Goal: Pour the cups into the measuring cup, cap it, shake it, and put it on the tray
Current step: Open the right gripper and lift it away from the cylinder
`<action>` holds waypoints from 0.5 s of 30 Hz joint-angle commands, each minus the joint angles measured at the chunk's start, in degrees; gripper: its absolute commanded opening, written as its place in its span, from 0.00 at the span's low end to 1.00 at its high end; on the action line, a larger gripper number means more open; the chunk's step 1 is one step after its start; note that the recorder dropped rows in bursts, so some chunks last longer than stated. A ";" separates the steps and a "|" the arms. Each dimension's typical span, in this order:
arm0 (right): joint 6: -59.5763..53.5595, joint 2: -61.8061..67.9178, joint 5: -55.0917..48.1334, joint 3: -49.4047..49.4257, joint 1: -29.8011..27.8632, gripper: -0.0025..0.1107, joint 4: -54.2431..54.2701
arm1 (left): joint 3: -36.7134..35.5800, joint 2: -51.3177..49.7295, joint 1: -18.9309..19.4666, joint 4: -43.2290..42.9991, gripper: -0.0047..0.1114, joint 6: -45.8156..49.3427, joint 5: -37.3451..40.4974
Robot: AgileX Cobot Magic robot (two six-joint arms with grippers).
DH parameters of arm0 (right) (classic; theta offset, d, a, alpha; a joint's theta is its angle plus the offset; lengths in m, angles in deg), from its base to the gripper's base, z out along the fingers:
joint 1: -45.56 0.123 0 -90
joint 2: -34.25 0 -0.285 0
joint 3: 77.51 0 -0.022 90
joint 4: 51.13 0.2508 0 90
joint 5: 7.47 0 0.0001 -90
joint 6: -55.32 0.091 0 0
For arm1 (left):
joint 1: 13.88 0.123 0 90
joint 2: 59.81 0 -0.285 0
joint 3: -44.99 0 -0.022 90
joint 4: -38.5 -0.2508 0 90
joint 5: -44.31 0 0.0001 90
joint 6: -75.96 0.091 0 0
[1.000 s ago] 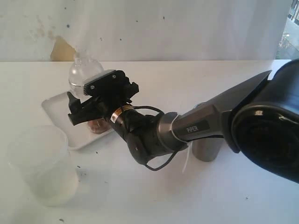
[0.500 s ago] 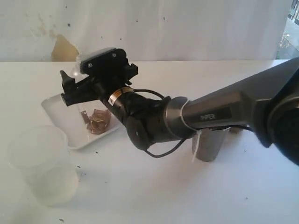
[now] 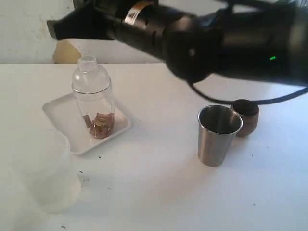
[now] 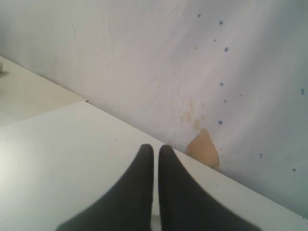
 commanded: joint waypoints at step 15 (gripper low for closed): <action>-0.64 -45.38 -49.29 10.14 -0.29 0.02 -0.02 | -0.11 0.21 0.10 0.28 0.05 -0.15 -0.41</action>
